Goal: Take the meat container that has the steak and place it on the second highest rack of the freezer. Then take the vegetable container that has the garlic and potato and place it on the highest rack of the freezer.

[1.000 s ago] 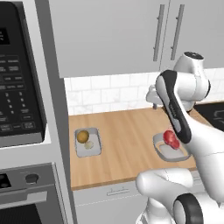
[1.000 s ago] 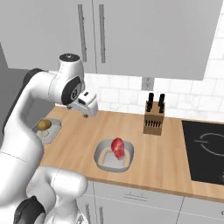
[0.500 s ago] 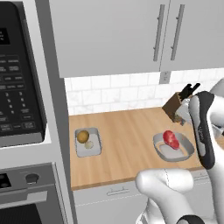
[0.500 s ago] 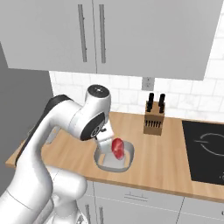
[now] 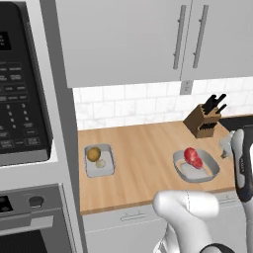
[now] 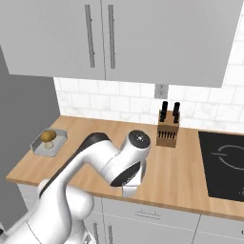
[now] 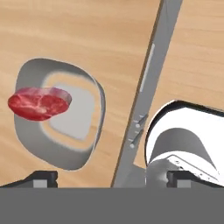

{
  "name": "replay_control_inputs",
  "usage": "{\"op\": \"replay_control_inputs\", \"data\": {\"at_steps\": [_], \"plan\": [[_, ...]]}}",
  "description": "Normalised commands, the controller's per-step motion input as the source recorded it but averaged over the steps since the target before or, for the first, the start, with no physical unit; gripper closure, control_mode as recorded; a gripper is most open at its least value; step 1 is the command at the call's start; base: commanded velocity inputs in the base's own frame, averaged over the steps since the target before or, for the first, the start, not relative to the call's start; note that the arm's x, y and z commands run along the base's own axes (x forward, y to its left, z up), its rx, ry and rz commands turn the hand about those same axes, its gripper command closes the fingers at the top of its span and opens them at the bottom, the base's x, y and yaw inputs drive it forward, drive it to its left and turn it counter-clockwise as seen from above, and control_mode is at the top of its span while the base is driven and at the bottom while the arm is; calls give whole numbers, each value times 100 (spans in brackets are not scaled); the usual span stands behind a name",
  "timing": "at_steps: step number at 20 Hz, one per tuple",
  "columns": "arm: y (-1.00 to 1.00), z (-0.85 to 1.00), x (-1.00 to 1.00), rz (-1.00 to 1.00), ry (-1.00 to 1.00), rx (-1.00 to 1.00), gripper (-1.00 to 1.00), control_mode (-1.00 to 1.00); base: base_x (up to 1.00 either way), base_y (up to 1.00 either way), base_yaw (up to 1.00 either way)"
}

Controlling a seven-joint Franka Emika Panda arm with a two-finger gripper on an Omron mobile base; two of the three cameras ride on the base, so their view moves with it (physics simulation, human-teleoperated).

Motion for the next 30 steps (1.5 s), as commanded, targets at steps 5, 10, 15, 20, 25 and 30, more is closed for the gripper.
{"op": "replay_control_inputs", "data": {"at_steps": [5, 10, 15, 20, 25, 30], "plan": [[-9, -53, 51, -14, 12, 7, -100, -100, 0, 0, 0], [-2, -52, 52, -5, 18, 1, -100, -100, 0, 0, 0], [-5, -58, 29, 0, 11, 0, -100, -100, 0, 0, 0], [0, -37, 24, 0, 0, 0, -100, -100, 0, 0, 0], [0, -31, 37, 0, 5, 0, -100, -100, 0, 0, 0], [0, -40, 20, 0, 5, 0, -100, -100, 0, 0, 0]]}}
